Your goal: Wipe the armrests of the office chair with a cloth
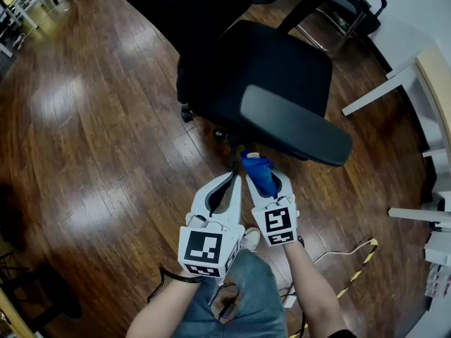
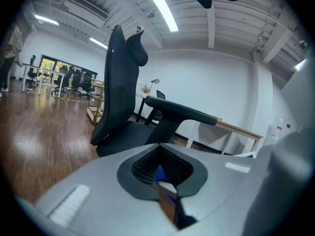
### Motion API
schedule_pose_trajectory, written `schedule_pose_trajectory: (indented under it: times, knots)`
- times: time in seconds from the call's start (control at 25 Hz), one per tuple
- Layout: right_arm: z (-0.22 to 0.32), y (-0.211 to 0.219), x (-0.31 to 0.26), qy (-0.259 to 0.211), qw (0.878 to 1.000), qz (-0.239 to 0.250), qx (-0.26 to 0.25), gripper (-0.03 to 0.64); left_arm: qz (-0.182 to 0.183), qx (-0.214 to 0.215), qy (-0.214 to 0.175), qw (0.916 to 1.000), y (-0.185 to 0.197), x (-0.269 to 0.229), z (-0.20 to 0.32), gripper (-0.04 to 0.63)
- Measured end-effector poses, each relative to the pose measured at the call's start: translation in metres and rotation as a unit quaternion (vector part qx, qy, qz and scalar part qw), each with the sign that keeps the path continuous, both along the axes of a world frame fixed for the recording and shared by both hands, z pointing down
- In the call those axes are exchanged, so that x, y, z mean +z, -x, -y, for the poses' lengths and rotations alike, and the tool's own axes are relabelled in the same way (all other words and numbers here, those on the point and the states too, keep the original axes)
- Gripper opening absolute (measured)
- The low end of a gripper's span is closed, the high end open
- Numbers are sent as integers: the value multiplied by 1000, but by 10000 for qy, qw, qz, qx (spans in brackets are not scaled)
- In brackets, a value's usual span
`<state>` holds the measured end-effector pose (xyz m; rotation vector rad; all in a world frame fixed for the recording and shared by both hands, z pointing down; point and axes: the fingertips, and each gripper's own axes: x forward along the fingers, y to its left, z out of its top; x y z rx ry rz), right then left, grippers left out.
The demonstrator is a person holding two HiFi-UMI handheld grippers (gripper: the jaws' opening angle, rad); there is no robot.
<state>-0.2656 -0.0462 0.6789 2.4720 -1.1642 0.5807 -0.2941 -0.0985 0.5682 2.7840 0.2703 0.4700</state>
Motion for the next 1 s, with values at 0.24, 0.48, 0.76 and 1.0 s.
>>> schedule_pose_trajectory:
  times: [0.24, 0.48, 0.76, 1.0]
  knots:
    - [-25, -21, 56, -967, 9816, 1105, 1222, 141, 2, 124, -187, 9997, -8, 22, -12, 3]
    - [-20, -56, 81, -2244, 9290, 2105, 2058, 141, -26, 368, -481, 9982, -20, 30, -25, 3]
    - [-17, -63, 45, -2312, 9433, 1753, 1611, 141, 106, 389, -646, 9971, -19, 25, -32, 3]
    - [-33, -68, -12, -2393, 9517, 1199, 1503, 141, 125, 352, -609, 9974, -21, 5, -38, 3]
